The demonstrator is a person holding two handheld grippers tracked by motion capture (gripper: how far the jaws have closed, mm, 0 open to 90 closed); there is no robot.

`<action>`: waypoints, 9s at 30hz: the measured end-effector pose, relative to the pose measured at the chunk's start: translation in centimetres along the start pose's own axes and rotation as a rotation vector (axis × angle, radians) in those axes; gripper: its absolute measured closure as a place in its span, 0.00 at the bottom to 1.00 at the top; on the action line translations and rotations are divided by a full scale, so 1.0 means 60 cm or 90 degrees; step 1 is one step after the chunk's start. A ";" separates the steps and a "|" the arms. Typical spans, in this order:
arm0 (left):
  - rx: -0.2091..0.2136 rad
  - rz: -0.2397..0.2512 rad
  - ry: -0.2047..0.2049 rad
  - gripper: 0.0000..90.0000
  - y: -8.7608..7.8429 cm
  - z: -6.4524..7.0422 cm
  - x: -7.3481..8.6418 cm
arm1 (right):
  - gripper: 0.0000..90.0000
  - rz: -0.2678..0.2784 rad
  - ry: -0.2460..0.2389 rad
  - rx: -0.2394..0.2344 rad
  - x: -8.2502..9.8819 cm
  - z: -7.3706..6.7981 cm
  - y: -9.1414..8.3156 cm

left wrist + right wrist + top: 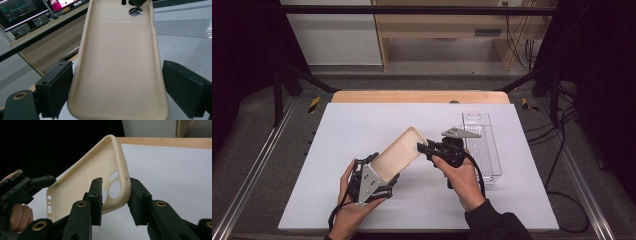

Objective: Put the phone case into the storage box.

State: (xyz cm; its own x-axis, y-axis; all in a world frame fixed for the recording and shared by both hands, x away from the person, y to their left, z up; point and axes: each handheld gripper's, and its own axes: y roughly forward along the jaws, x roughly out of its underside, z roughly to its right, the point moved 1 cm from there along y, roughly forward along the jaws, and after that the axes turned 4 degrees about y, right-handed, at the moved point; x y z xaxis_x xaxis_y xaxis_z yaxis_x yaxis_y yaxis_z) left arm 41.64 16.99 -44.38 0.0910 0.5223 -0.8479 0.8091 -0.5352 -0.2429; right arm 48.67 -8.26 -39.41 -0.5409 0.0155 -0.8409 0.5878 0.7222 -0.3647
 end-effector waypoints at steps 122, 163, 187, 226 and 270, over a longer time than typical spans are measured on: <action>-0.040 0.032 -0.312 0.04 -0.087 -0.130 0.120 | 0.88 0.038 -0.235 0.152 -0.216 0.093 -0.209; -0.027 0.035 -0.310 0.04 -0.083 -0.131 0.122 | 0.88 0.037 -0.193 0.223 -0.198 0.186 -0.282; -0.024 0.034 -0.310 0.04 -0.084 -0.132 0.123 | 0.88 -0.002 -0.198 0.257 -0.180 0.220 -0.247; -0.015 0.030 -0.304 0.04 -0.081 -0.131 0.123 | 0.88 -0.048 -0.229 0.288 -0.176 0.279 -0.152; -0.019 0.030 -0.302 0.02 -0.080 -0.130 0.123 | 0.87 -0.083 -0.258 0.301 -0.168 0.295 -0.120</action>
State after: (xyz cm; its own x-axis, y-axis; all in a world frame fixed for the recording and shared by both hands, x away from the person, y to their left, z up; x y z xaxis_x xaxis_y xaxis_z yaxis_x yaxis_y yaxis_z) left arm 42.95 28.63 -45.79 -0.1411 0.1339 -0.9809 0.8275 -0.5280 -0.1911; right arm 60.56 -25.84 -35.38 -0.4099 -0.3822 -0.8282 0.7843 0.3160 -0.5339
